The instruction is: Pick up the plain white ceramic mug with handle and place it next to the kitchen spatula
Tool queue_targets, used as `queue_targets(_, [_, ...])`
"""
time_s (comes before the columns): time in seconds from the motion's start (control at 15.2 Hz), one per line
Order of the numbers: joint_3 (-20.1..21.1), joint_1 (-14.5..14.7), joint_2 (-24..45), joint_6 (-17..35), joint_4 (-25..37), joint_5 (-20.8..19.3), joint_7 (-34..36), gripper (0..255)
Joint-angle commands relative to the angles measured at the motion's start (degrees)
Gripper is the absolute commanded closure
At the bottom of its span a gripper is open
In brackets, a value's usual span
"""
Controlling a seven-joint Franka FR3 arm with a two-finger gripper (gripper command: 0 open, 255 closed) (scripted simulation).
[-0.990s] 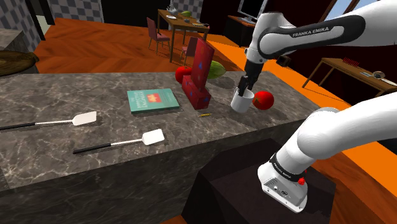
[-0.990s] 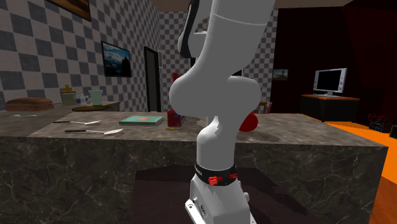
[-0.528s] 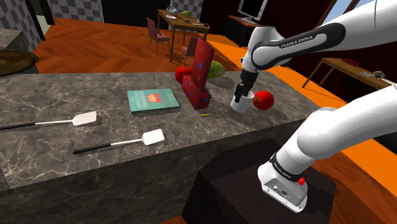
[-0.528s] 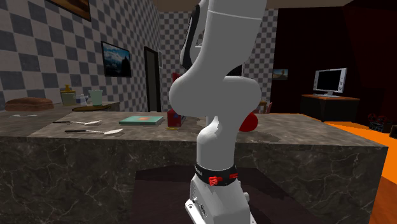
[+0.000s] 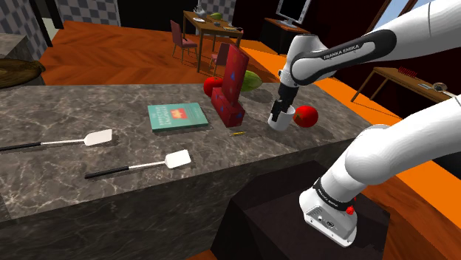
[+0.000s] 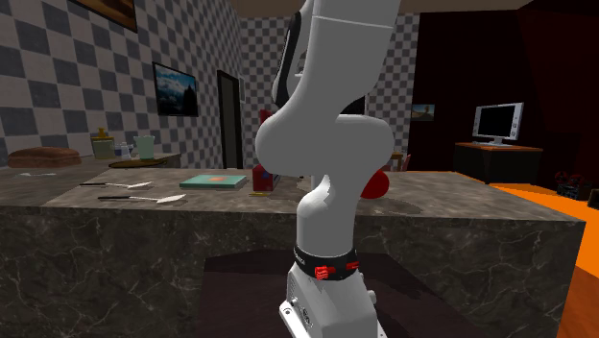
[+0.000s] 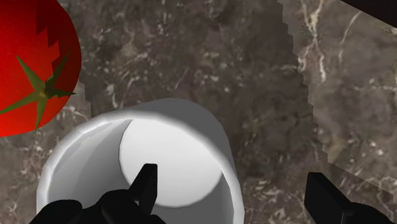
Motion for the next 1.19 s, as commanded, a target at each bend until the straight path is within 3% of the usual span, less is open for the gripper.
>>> queue_targets(0.0, [0.0, 0.0, 0.01, 0.02, -0.01, 0.0, 0.0, 0])
queue_targets(0.07, [0.0, 0.0, 0.0, 0.01, -0.01, 0.0, 0.0, 0])
queue_targets(0.13, [0.0, 0.0, 0.0, 0.01, -0.01, 0.0, 0.0, 255])
queue_targets(0.73, [0.0, 0.0, 0.01, 0.02, -0.01, 0.0, 0.0, 255])
queue_targets(1.12, [0.66, 0.0, -3.2, -5.75, 2.56, 0.32, -0.13, 255])
